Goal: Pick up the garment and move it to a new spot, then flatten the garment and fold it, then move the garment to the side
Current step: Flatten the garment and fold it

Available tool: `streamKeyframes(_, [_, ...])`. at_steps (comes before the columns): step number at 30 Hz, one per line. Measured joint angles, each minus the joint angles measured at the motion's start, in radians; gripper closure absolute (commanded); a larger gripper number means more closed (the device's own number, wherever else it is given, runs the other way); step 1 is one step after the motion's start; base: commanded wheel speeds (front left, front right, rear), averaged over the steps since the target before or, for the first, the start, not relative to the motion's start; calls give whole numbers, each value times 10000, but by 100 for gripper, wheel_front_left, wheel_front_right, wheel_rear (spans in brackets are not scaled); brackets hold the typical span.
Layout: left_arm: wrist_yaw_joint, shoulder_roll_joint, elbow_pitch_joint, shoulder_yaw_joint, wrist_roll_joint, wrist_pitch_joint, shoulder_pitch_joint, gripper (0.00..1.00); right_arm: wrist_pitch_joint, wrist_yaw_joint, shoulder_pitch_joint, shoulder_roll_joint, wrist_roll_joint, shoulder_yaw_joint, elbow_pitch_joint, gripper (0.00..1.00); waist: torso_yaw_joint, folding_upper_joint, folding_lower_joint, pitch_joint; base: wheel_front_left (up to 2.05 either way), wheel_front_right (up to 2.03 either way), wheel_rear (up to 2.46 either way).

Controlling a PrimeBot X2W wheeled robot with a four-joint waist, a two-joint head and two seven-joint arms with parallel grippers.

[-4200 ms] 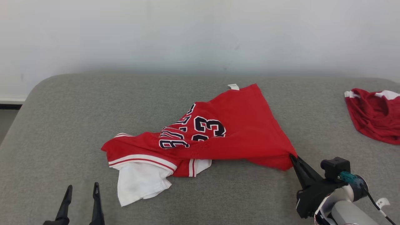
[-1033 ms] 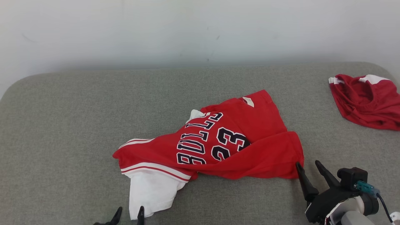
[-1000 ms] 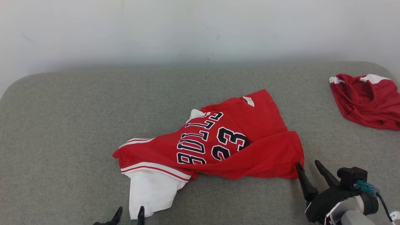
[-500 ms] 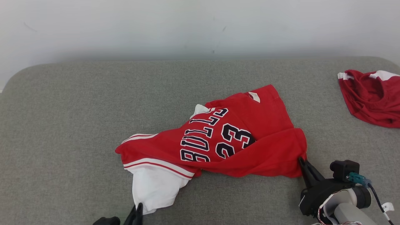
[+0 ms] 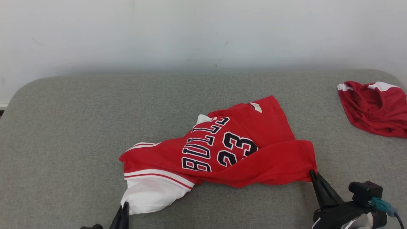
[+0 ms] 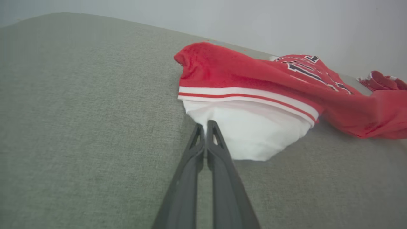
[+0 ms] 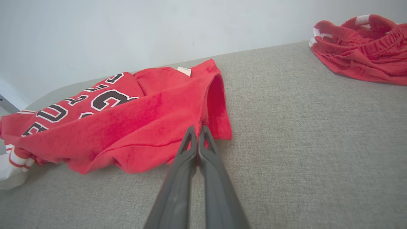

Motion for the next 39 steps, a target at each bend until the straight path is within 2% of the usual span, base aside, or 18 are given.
streamKeyframes(6, [-2,-29,-1003,295,71,0,-10,100,12,0,46,4,-2,50,-777,100,-154,0,0,-12,0,0,0])
streamKeyframes(9, [-2,182,-1411,322,81,0,-535,100,201,0,-406,-12,293,115,-1290,100,-241,0,0,56,0,0,0])
streamKeyframes(13, [-13,1068,-1680,-63,113,176,-2015,100,742,-2,-1536,-102,709,355,-1829,100,-352,0,0,272,0,0,0])
streamKeyframes(19, [-13,2575,-1868,-884,-546,1294,-5369,100,1570,0,-4031,-198,1908,533,-2111,100,-501,0,1,920,0,0,0])
streamKeyframes(21, [-13,3014,-1728,-1150,-782,1605,-6661,100,1916,-2,-5045,-263,2290,525,-1985,100,-538,1,2,1221,0,0,0])
streamKeyframes(24, [-17,3377,-1350,-1486,-1116,1965,-8687,100,2460,-2,-6711,-299,2807,428,-1586,100,-578,1,3,1734,0,0,0])
streamKeyframes(26, [-17,3463,-955,-1638,-1561,2169,-10097,100,2803,-2,-7912,-276,3185,222,-1154,100,-596,1,3,2110,0,0,0])
streamKeyframes(33, [-17,3664,882,-2105,-1783,2464,-14664,100,3294,-2,-11950,81,3614,-290,587,100,-633,2,4,3488,0,0,0])
streamKeyframes(39, [-17,3547,2420,-2560,-1762,2320,-17517,100,3170,-2,-14566,378,3423,-169,1887,100,-685,3,6,4540,0,0,0])
